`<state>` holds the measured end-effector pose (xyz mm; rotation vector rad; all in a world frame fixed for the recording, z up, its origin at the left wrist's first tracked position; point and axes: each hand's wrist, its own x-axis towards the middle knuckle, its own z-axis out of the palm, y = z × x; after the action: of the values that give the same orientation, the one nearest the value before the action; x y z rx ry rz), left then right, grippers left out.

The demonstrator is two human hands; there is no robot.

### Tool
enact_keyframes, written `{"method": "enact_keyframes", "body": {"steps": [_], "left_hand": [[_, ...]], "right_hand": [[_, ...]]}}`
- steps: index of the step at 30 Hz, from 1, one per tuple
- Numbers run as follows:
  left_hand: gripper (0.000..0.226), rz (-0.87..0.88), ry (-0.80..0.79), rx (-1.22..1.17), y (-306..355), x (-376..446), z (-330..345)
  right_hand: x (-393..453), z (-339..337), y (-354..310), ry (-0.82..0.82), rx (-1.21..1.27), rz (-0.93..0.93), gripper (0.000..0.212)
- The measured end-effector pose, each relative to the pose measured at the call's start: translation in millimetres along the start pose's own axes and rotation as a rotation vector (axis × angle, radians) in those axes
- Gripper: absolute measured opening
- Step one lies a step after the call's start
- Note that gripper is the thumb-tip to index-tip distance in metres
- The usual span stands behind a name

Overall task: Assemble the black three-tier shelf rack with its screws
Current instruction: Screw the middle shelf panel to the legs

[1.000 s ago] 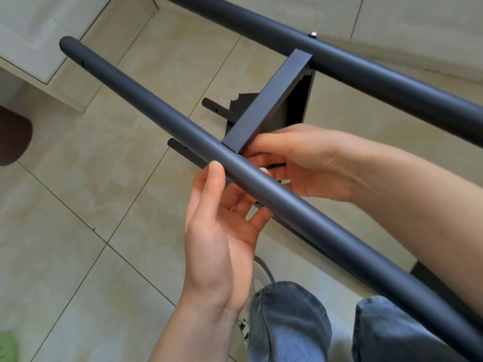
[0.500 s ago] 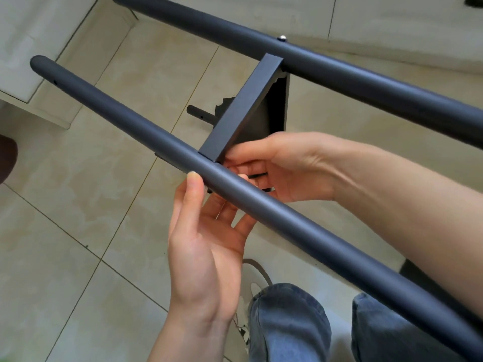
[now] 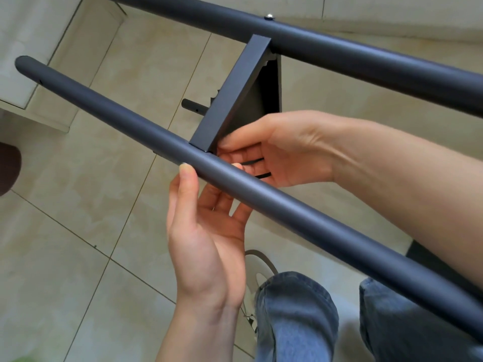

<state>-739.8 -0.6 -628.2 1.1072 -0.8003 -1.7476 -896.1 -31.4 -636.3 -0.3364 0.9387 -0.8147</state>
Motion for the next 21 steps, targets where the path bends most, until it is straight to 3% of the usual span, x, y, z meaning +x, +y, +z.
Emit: {"method": "enact_keyframes", "body": {"steps": [5,10,21], "left_hand": [[0.043,0.009,0.002,0.012,-1.5,1.3,-0.2],[0.037,0.013,0.000,0.008,-2.0,1.3,-0.9],[0.038,0.012,0.000,0.005,-2.1,1.3,-1.3]], "right_hand": [[3.5,2.1,1.7,0.027,-0.075,-0.017,0.023],[1.4,4.2,-0.3,0.004,0.002,-0.055,0.009],[0.8,4.5,-0.3,0.018,-0.071,-0.046,0.020]]}}
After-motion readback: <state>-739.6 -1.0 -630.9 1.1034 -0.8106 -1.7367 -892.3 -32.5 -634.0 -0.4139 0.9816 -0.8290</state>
